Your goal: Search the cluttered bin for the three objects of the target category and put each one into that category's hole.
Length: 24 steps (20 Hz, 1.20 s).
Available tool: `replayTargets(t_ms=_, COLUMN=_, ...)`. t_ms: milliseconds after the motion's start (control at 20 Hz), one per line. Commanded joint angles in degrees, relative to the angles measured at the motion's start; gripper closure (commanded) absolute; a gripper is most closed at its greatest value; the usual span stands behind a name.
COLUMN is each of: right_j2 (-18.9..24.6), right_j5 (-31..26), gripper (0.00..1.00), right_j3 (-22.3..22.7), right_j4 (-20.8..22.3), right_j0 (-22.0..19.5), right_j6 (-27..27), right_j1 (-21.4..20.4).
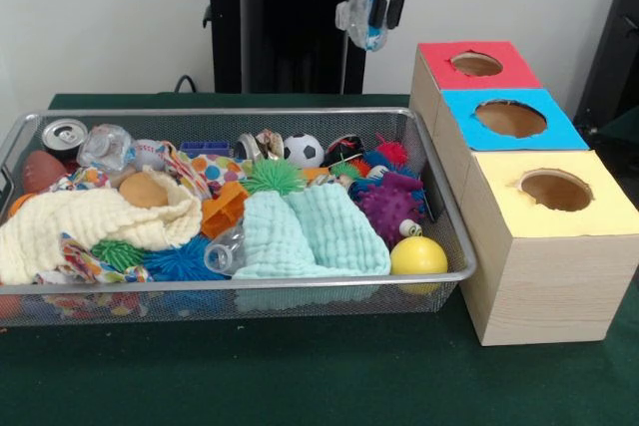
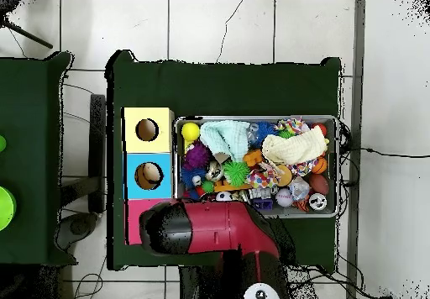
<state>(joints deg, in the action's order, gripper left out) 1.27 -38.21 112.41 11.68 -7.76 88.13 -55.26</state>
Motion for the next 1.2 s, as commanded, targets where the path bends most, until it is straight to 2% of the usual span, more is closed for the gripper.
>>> replayTargets(t_ms=50, right_j2=-1.02, right_j5=-3.23, gripper=1.0, right_j3=3.35, right_j4=-4.75, right_j0=2.83, right_j6=15.88, right_j1=1.55)
replayTargets(t_ms=400, right_j2=-3.67, right_j5=-2.6, gripper=1.0, right_j3=4.73, right_j4=-8.45, right_j0=6.82, right_j6=18.46, right_j1=1.11)
replayTargets(t_ms=800, right_j2=-5.95, right_j5=0.05, gripper=1.0, right_j3=5.25, right_j4=-13.05, right_j0=11.44, right_j6=21.24, right_j1=3.06)
replayTargets(t_ms=1200, right_j2=-6.24, right_j5=4.09, gripper=1.0, right_j3=4.74, right_j4=-15.92, right_j0=12.7, right_j6=20.92, right_j1=6.43)
